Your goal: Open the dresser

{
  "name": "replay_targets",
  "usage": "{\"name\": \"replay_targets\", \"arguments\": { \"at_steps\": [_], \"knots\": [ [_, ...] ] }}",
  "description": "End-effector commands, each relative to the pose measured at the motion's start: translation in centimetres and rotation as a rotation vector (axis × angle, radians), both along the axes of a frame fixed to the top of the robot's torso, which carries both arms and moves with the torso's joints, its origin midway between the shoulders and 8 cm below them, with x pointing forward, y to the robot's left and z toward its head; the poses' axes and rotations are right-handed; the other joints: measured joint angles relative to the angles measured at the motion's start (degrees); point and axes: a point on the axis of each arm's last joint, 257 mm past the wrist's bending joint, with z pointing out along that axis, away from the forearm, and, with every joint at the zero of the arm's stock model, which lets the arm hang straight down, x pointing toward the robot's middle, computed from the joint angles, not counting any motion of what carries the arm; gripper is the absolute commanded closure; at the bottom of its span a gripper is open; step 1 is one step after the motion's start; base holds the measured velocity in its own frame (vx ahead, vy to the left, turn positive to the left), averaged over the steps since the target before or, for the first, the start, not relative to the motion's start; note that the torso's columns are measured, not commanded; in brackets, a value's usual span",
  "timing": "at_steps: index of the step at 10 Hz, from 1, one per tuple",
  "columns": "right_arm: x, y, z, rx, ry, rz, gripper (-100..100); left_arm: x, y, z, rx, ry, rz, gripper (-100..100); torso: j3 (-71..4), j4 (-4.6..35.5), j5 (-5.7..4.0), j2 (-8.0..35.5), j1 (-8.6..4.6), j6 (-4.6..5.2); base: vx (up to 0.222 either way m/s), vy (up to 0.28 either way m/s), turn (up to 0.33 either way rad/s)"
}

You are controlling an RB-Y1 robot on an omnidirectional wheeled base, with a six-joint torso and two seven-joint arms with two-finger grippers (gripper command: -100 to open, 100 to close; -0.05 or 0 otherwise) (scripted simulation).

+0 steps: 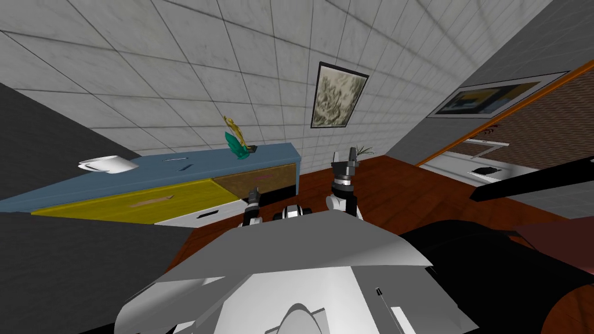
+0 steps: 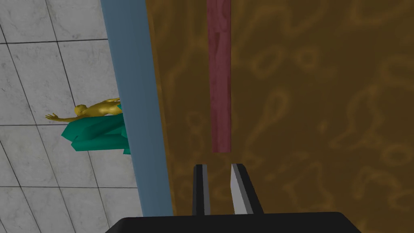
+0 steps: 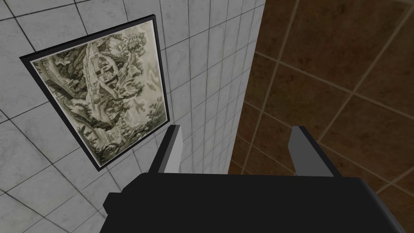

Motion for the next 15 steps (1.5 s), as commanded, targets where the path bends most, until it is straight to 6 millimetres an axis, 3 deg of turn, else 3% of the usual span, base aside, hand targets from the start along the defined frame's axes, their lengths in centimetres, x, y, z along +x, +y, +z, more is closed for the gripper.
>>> {"name": "replay_targets", "arguments": {
  "at_steps": [1,6,12,15],
  "knots": [
    [0.0,0.0,0.0,0.000,0.000,0.000,0,-0.1,1.4,0.2,0.052,0.009,-0.016,-100,0.1,0.0,0.00,0.1,-0.03,0.00,0.024,0.007,0.001],
    [0.0,0.0,0.0,0.000,0.000,0.000,0,0.7,3.4,0.6,0.100,0.033,-0.026,-100,0.2,0.1,-0.03,0.2,-0.14,0.02,0.074,0.011,-0.002],
    [0.0,0.0,0.0,0.000,0.000,0.000,0,1.2,0.0,0.3,-0.042,0.013,0.015,-100,0.4,0.2,-0.03,0.6,-0.13,0.01,0.054,0.010,-0.001],
    [0.0,0.0,0.0,0.000,0.000,0.000,0,1.4,0.3,0.7,-0.032,0.012,0.014,-100,0.1,0.1,-0.01,0.2,-0.03,0.01,0.037,0.012,-0.009]
  ]
}}
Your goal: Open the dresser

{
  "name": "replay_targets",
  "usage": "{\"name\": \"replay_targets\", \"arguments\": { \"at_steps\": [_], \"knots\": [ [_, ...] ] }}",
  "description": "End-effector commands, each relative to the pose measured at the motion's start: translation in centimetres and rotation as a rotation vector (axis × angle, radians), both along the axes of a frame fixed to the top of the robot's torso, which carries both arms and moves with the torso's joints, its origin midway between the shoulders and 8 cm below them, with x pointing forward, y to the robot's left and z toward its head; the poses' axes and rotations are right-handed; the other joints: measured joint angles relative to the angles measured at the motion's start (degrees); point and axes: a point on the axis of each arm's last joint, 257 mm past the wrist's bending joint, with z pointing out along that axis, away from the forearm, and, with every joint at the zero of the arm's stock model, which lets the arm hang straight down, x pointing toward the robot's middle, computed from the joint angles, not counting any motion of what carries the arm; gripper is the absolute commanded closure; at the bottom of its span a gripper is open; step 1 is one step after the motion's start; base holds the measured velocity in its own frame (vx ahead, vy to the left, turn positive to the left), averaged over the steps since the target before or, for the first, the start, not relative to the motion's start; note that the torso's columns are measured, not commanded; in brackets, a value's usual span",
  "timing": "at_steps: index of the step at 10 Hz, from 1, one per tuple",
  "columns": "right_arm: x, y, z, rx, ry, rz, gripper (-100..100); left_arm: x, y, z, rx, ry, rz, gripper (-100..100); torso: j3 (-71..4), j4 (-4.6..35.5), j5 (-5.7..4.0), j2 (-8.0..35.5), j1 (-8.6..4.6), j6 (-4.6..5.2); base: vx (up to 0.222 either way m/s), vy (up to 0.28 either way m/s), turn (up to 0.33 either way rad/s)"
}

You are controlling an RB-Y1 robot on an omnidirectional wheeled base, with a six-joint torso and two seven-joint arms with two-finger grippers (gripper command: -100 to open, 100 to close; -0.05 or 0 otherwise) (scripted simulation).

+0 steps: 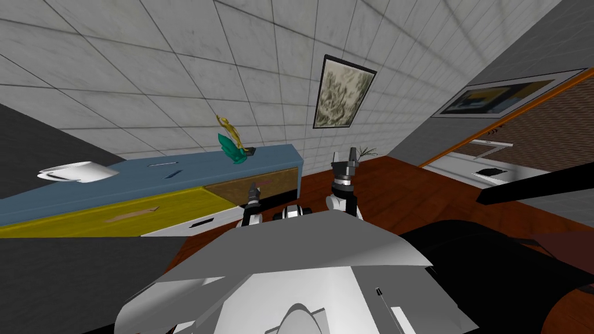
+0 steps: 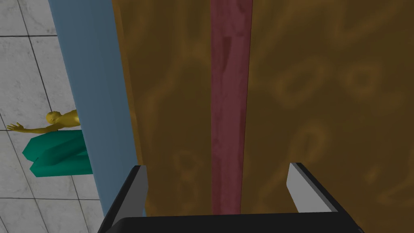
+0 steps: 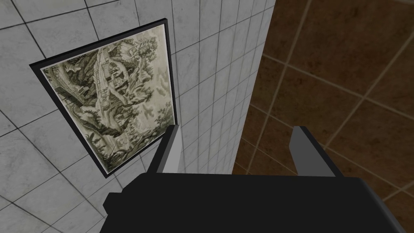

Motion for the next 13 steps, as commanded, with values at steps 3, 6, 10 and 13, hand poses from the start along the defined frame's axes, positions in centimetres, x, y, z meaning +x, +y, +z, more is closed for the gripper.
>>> {"name": "replay_targets", "arguments": {
  "at_steps": [3,6,10,13],
  "knots": [
    [0.0,0.0,0.0,0.000,0.000,0.000,0,-0.2,-0.1,0.3,0.000,-0.002,-0.002,100,0.4,0.1,-0.05,0.6,-0.20,0.00,-0.073,-0.014,0.007],
    [0.0,0.0,0.0,0.000,0.000,0.000,0,-0.6,-0.2,0.8,0.000,-0.006,-0.005,100,0.4,0.2,-0.11,0.6,-0.14,-0.05,-0.207,-0.032,0.004],
    [0.0,0.0,0.0,0.000,0.000,0.000,0,-1.4,-0.4,0.4,-0.001,0.003,-0.008,100,0.2,0.2,-0.11,0.5,-0.15,-0.07,-0.141,-0.029,0.009],
    [0.0,0.0,0.0,0.000,0.000,0.000,0,-1.4,-0.2,0.9,-0.005,0.016,-0.005,-100,0.1,0.2,-0.15,0.2,-0.13,0.00,-0.109,-0.026,0.002]
  ]
}}
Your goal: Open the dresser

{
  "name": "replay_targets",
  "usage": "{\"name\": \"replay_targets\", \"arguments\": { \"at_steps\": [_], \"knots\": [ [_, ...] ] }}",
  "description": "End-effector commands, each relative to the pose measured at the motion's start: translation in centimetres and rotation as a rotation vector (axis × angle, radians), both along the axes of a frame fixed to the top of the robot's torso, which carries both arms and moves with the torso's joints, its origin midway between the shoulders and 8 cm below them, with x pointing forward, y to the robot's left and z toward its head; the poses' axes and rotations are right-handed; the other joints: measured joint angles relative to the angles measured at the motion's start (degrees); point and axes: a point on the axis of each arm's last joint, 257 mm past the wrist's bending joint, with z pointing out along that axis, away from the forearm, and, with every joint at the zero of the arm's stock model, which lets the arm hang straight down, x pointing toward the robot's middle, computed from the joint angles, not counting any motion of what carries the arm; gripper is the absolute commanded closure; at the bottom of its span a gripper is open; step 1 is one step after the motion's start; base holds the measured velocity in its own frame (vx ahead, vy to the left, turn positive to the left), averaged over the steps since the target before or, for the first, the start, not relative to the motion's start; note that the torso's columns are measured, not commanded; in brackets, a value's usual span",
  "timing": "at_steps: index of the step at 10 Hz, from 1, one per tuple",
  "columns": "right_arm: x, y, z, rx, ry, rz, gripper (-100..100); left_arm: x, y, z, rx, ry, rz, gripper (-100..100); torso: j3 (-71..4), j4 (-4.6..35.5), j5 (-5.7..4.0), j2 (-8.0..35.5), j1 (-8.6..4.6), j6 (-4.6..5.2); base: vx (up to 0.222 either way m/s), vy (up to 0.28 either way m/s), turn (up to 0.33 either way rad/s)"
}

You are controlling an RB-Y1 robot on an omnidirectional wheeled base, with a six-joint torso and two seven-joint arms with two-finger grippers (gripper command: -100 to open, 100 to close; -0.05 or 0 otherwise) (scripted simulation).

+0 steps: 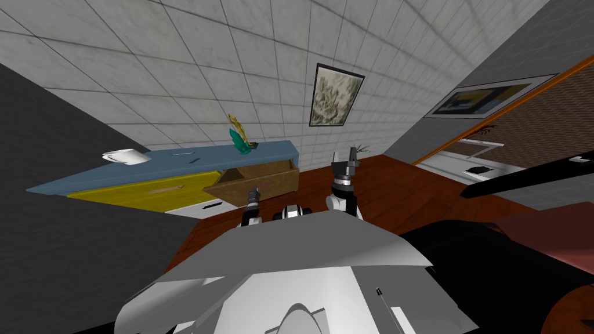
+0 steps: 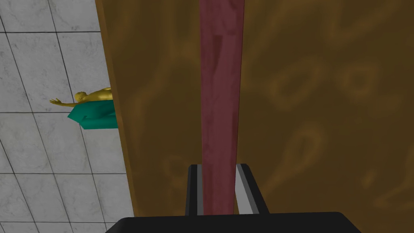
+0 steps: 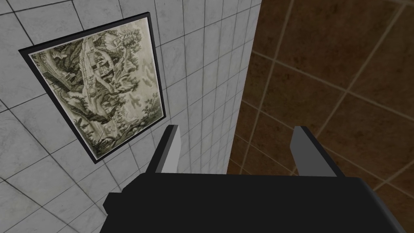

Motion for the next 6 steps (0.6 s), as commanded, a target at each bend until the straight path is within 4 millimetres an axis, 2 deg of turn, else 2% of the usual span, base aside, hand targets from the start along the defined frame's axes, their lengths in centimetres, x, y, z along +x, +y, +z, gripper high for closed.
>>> {"name": "replay_targets", "arguments": {
  "at_steps": [1,6],
  "knots": [
    [0.0,0.0,0.0,0.000,0.000,0.000,0,0.4,0.3,1.6,-0.001,0.000,0.003,-100,-0.1,-0.1,0.06,-0.2,0.03,0.00,-0.019,-0.006,-0.014],
    [0.0,0.0,0.0,0.000,0.000,0.000,0,0.8,0.8,4.3,-0.002,0.000,0.008,-100,0.1,-0.1,0.13,0.1,0.04,0.00,-0.007,-0.004,-0.009]
  ]
}}
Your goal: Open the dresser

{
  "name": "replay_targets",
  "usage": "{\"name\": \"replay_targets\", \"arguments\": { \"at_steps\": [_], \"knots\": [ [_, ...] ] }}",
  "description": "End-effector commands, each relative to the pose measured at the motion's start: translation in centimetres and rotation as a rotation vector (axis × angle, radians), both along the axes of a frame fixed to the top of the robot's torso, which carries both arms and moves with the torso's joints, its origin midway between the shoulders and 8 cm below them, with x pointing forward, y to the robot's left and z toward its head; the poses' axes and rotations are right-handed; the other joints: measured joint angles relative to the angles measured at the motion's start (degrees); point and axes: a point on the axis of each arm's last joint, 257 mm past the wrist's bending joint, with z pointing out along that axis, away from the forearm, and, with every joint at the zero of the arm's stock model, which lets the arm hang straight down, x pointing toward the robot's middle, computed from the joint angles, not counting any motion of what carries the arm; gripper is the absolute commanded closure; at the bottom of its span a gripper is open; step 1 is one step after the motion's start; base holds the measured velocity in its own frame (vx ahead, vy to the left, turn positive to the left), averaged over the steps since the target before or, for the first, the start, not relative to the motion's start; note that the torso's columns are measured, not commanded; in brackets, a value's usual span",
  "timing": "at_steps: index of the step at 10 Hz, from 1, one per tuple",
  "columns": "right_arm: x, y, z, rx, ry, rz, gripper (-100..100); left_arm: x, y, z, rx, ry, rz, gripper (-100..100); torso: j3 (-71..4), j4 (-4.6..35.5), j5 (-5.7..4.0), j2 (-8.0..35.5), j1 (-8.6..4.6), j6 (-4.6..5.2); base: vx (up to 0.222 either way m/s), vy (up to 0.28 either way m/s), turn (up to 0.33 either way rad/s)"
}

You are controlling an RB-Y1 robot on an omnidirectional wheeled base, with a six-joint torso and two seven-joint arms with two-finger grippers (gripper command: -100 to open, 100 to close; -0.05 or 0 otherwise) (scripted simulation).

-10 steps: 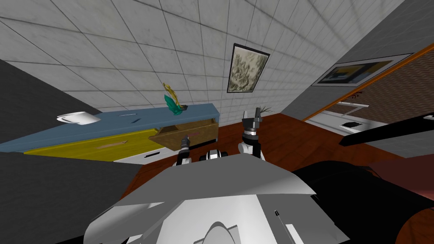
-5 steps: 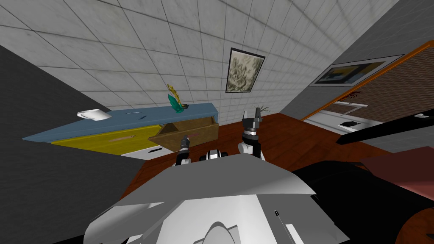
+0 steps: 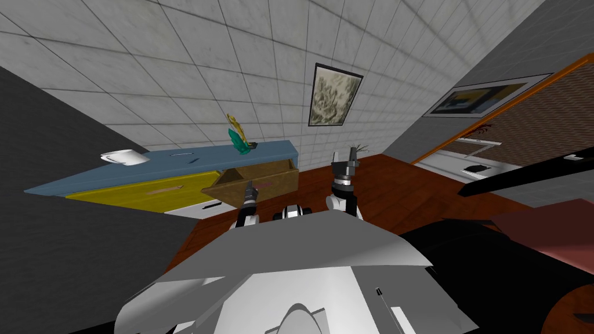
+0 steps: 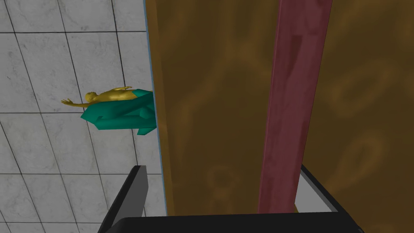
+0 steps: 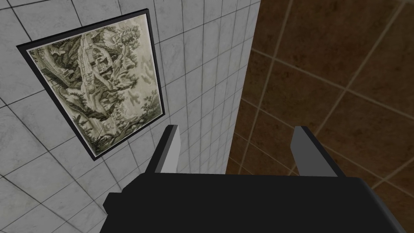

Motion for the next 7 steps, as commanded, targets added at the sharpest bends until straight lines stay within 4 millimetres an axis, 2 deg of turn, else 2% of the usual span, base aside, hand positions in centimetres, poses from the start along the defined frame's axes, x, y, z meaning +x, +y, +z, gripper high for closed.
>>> {"name": "replay_targets", "arguments": {
  "at_steps": [1,2,3,4,7],
  "knots": [
    [0.0,0.0,0.0,0.000,0.000,0.000,0,0.2,0.2,1.3,-0.001,0.002,0.003,-100,0.0,0.0,-0.04,0.0,-0.02,0.00,-0.015,-0.005,-0.014],
    [0.0,0.0,0.0,0.000,0.000,0.000,0,0.3,0.2,1.8,-0.002,0.002,0.004,-100,0.0,0.1,-0.12,0.1,-0.10,-0.02,-0.013,-0.007,-0.014],
    [0.0,0.0,0.0,0.000,0.000,0.000,0,-0.1,0.2,0.9,-0.004,0.017,0.004,-100,0.1,0.3,-0.23,0.2,-0.18,-0.06,0.000,0.000,0.000],
    [0.0,0.0,0.0,0.000,0.000,0.000,0,-0.1,0.2,0.8,-0.006,0.023,0.005,0,0.1,0.2,-0.17,0.2,-0.17,-0.03,0.000,0.000,0.000],
    [0.0,0.0,0.0,0.000,0.000,0.000,0,-0.3,0.2,0.4,-0.008,0.033,0.006,0,0.0,0.1,-0.06,0.0,-0.06,-0.01,0.000,0.000,0.000]
  ]
}}
